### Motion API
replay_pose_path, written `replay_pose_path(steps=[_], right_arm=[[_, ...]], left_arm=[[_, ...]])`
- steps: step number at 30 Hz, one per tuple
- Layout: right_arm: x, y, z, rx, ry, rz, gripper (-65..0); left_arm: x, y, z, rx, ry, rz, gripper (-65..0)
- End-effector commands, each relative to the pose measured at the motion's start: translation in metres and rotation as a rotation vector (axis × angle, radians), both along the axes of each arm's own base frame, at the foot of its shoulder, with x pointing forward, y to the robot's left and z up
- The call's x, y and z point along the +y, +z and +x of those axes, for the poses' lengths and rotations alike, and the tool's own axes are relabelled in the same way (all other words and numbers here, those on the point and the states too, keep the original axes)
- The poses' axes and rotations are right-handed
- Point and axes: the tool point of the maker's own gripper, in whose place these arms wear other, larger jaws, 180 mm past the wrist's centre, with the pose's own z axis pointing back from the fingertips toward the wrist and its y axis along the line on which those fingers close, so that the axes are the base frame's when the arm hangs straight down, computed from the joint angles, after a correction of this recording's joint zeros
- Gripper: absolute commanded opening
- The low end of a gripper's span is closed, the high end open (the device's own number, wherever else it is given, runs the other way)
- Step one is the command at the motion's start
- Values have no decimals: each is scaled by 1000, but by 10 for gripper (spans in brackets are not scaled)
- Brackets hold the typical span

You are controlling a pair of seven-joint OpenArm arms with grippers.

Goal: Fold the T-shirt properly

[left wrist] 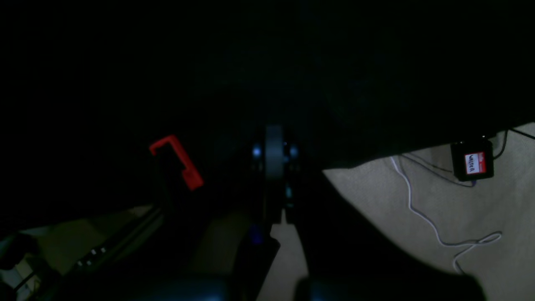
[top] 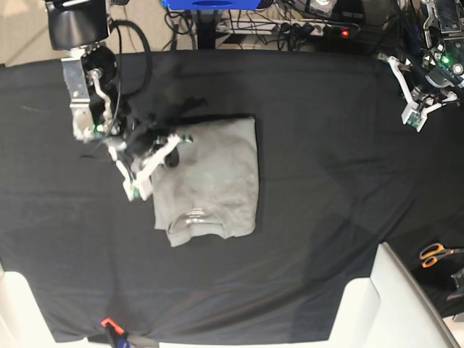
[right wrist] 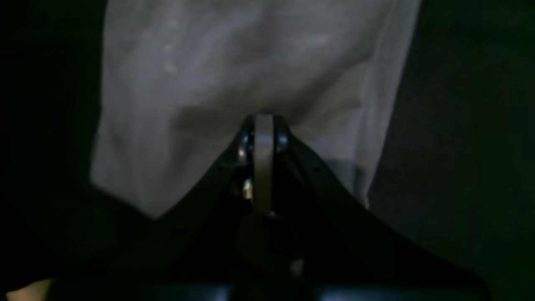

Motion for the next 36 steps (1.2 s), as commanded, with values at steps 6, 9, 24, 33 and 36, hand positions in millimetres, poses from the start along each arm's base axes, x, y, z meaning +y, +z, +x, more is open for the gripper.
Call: replay_pose_path(steps=[6,9,24,33,36], right_arm=[[-27,-36,-12,70,-54,-32,-648],[-31,-43,-17,79,-78,-38,-648],[-44,57,-58,-247,-34,-201,-650],[-96,57,-145,-135,-67,-372,-650],[-112,50,-174,-67,-75,-405,-650]], left_arm=[[5,8,6,-23,-9,16,-650],[5,8,6,-23,-9,16,-650],[-26,5,-5,-61,-38,-56,-650],[-109,-32,-87,60,-185,-262,-650],[-126,-40,-112,95,-184,-321,-650]])
